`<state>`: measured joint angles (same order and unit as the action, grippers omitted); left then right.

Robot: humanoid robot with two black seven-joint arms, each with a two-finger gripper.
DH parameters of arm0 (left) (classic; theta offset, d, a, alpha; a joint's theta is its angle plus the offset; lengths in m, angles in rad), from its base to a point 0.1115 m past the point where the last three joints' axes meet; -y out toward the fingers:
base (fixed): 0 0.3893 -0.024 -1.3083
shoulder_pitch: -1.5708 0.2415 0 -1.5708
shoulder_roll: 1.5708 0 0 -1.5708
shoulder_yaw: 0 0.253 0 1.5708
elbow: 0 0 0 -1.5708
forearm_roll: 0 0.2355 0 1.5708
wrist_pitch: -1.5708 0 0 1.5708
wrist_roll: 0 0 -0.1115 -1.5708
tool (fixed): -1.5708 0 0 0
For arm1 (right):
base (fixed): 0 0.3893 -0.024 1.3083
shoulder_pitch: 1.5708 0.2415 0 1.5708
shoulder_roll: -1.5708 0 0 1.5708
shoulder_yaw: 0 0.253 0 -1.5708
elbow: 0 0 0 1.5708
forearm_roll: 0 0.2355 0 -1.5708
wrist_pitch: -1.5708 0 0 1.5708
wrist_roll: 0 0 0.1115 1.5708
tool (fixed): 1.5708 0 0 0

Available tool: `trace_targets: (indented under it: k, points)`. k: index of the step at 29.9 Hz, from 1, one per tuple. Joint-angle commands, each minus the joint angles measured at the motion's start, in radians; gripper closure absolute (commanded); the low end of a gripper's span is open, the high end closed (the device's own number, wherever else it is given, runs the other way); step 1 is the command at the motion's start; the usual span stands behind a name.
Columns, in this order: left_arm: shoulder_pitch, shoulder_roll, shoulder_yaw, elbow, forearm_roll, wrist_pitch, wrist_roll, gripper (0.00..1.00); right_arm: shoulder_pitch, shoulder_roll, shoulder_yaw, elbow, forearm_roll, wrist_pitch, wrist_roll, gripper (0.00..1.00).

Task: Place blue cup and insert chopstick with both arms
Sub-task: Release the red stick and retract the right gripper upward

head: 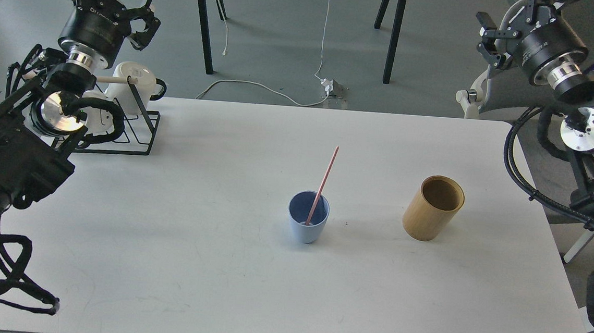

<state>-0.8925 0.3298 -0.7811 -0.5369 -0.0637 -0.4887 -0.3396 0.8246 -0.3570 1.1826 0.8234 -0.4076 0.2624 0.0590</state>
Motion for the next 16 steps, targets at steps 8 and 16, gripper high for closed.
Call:
trace_targets:
  k: [8, 16]
  points:
    - [0.015, -0.012, -0.003, 0.000, -0.027, 0.000, -0.029, 0.01, -0.013, 0.018, 0.006, -0.118, 0.354, 0.081, 0.012, 0.00]
    - [0.006, -0.002, 0.008, 0.000, -0.022, 0.000, 0.004, 0.01, -0.012, 0.033, -0.018, -0.132, 0.352, 0.089, 0.094, 0.00]
